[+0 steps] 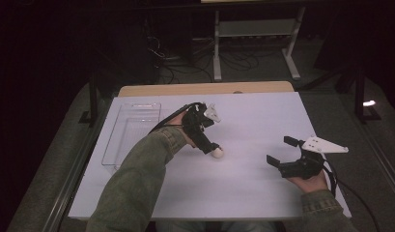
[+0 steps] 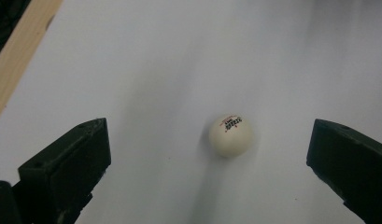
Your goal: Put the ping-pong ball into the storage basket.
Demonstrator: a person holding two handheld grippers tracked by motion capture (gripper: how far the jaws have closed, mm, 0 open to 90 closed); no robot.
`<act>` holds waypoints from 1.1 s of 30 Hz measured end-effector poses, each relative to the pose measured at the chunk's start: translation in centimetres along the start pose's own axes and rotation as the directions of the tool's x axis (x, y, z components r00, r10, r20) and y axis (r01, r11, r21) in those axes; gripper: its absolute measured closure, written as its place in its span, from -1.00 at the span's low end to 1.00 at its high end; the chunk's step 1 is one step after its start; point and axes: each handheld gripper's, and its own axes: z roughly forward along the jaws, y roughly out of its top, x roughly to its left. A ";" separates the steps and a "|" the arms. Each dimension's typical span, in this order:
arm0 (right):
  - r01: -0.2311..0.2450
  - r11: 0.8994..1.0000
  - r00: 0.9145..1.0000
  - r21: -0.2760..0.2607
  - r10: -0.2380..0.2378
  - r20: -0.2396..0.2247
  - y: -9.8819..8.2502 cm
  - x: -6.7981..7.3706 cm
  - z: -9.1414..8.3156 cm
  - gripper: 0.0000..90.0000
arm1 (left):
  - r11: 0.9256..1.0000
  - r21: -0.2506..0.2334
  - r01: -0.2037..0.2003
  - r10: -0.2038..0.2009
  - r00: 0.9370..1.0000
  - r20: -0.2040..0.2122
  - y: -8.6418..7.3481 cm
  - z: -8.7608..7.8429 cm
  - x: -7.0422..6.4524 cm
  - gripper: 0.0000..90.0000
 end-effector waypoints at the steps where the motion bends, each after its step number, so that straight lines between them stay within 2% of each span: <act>1: -0.001 1.000 1.000 -0.001 0.001 0.001 0.0 0.0 0.0 -1.00 | 1.000 0.014 -0.006 0.006 1.000 0.001 -0.1 0.2 0.0 -1.00; 5: -0.002 1.000 1.000 0.001 0.002 0.002 0.0 0.0 -0.1 -1.00 | 0.999 0.049 -0.018 0.018 1.000 0.004 -0.2 0.8 -0.1 -1.00; 14: -0.002 1.000 1.000 -0.006 0.002 0.001 0.0 0.0 -0.1 -1.00 | 0.998 0.062 -0.023 0.022 1.000 0.020 -0.1 2.1 -0.1 -1.00; 24: 0.000 1.000 1.000 -0.005 0.000 -0.002 0.0 0.0 -0.1 -1.00 | 0.994 0.098 -0.044 0.040 0.998 0.044 0.0 4.0 -0.2 -1.00; 31: 0.002 1.000 1.000 -0.002 -0.002 -0.003 0.0 0.0 -0.1 -1.00 | 0.993 0.111 -0.048 0.043 0.998 0.048 -0.2 4.3 -0.1 -1.00; 33: 0.002 1.000 1.000 -0.001 -0.002 -0.003 0.0 0.0 -0.1 -1.00 | 0.993 0.105 -0.056 0.049 0.996 0.068 -0.3 4.4 -0.1 -1.00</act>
